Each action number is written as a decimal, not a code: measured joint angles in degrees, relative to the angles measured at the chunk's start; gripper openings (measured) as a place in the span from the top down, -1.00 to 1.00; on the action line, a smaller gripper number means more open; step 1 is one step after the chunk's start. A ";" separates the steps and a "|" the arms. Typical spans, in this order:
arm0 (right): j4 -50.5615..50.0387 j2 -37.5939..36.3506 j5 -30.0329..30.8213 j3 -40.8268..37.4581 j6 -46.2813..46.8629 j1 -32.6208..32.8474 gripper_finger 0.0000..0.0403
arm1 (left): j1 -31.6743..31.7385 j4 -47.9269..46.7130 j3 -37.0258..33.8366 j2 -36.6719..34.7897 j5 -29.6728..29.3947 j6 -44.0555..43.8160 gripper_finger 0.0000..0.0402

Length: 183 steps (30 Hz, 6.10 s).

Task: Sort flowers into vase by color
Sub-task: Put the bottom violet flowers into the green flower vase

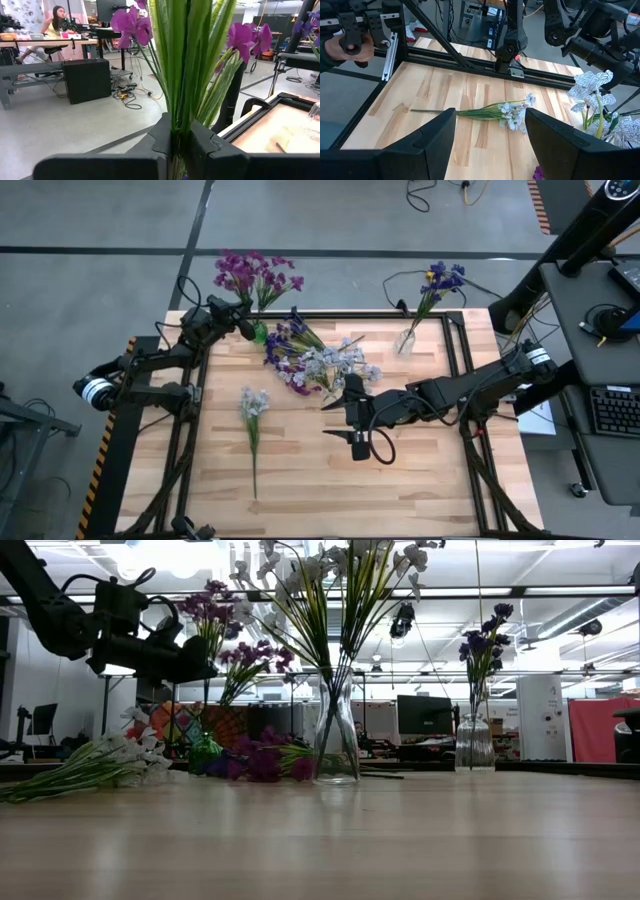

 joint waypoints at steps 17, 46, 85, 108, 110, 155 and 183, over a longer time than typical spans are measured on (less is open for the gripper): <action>-1.44 -0.02 -0.02 -0.07 0.22 0.00 -0.16 | 0.00 -4.24 0.00 -0.21 0.00 -3.33 0.35; -3.68 -0.02 -0.07 -0.44 1.67 0.00 -0.16 | -0.26 -9.70 0.00 -5.57 14.83 12.53 -0.15; -4.83 -0.02 0.90 -0.48 -0.31 0.00 -0.16 | -1.97 6.95 4.57 9.33 7.43 14.87 0.17; -4.94 -0.02 0.94 -0.48 0.20 0.00 -0.16 | -1.97 6.10 4.55 9.33 7.27 14.02 0.90; -4.94 -0.02 0.94 -0.48 0.22 0.00 -0.16 | -1.97 6.10 4.55 9.33 7.27 13.84 0.93; -4.83 0.00 0.92 -0.48 -0.09 0.01 -0.16 | -1.31 27.63 -4.59 2.24 3.56 1.45 1.00; -5.66 0.00 0.92 -0.85 -0.72 -0.13 -0.16 | -0.33 39.59 -4.84 14.32 1.36 -0.03 1.00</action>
